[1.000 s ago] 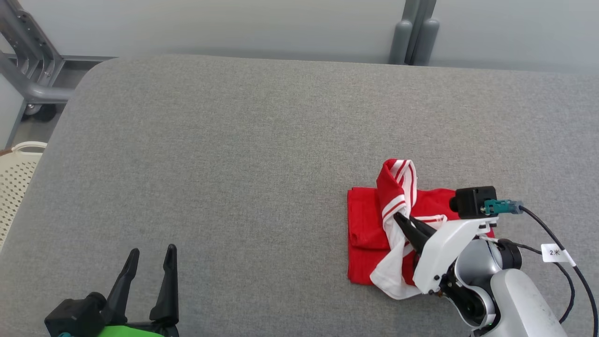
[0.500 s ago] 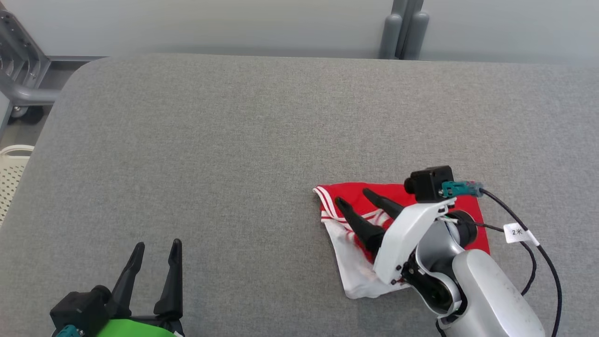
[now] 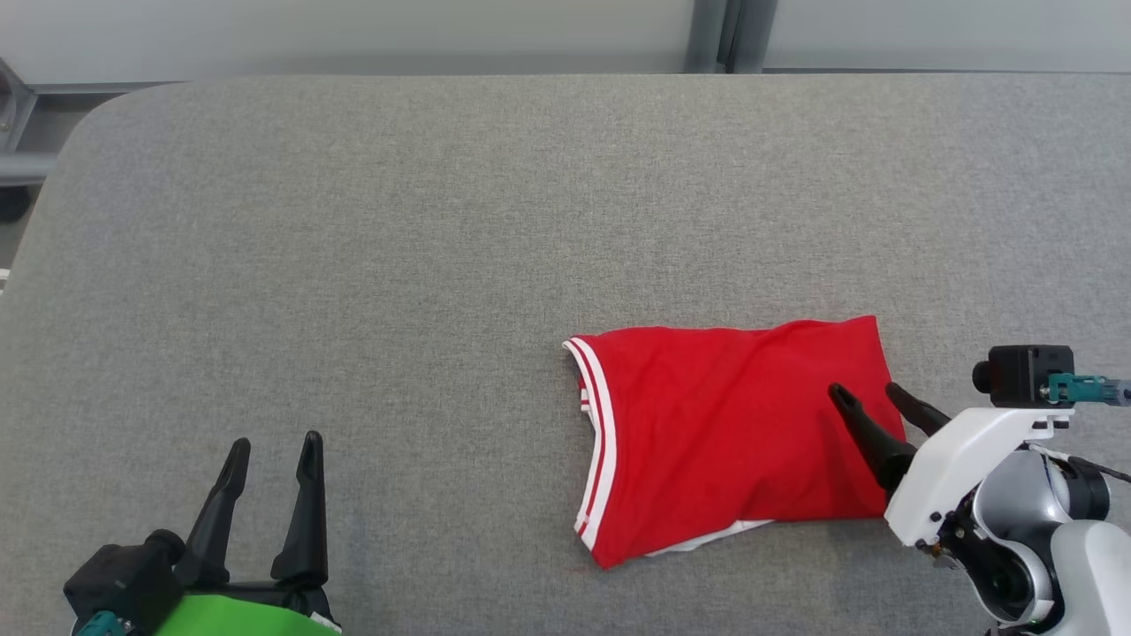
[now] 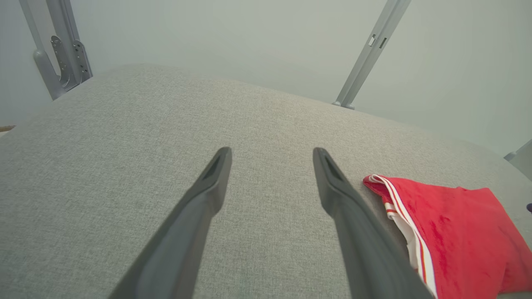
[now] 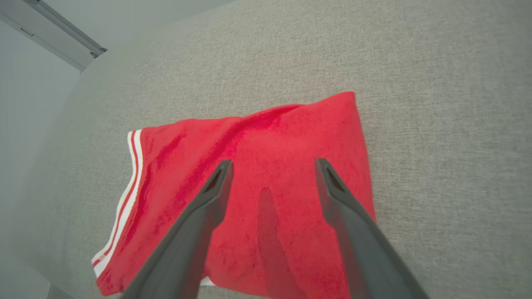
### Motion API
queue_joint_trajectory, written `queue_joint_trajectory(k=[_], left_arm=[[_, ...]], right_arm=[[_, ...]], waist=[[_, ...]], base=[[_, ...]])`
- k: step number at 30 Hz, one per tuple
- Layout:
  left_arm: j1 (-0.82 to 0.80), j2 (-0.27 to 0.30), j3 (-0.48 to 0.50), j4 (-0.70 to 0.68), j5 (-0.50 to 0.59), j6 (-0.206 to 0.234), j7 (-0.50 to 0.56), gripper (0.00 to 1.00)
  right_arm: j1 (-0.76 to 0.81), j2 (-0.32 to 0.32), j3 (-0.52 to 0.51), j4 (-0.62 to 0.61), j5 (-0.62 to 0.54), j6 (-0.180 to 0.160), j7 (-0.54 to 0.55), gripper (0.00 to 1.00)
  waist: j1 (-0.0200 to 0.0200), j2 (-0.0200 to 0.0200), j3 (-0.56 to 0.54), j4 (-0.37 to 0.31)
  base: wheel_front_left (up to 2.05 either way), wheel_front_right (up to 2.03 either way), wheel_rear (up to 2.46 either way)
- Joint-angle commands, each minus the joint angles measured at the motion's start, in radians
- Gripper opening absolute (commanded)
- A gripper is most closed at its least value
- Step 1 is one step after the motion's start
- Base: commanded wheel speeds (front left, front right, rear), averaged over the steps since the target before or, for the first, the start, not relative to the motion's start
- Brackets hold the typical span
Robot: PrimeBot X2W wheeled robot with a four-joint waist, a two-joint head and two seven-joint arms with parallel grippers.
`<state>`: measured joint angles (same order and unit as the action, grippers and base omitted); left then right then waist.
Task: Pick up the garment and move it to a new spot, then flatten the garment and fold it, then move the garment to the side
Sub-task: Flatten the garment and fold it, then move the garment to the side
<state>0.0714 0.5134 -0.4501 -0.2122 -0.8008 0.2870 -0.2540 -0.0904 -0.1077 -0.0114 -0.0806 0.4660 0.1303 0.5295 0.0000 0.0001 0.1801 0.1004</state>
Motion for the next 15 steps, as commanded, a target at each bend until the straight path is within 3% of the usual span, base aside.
queue_joint_trajectory(k=[1,6,15], left_arm=[[-0.005,0.001,0.007,-0.002,0.008,-0.002,-0.004,1.0],[-0.019,-0.01,0.013,0.0,0.017,-0.007,-0.006,1.0],[-0.039,-0.018,0.008,0.016,0.018,-0.023,-0.007,1.0]], right_arm=[[0.009,0.0,-0.01,-0.006,0.001,0.001,0.011,1.0],[0.018,-0.041,-0.042,-0.004,-0.004,0.001,0.052,1.0],[-0.062,-0.011,-0.119,0.148,-0.042,0.001,0.087,1.0]], waist=[[0.0,-0.0001,0.01,-0.008],[0.0,-0.0001,0.022,-0.015],[0.0,-0.0001,0.039,0.014]], base=[[0.0,0.0,0.0],[0.0,0.0,0.0],[0.0,0.0,0.0]])
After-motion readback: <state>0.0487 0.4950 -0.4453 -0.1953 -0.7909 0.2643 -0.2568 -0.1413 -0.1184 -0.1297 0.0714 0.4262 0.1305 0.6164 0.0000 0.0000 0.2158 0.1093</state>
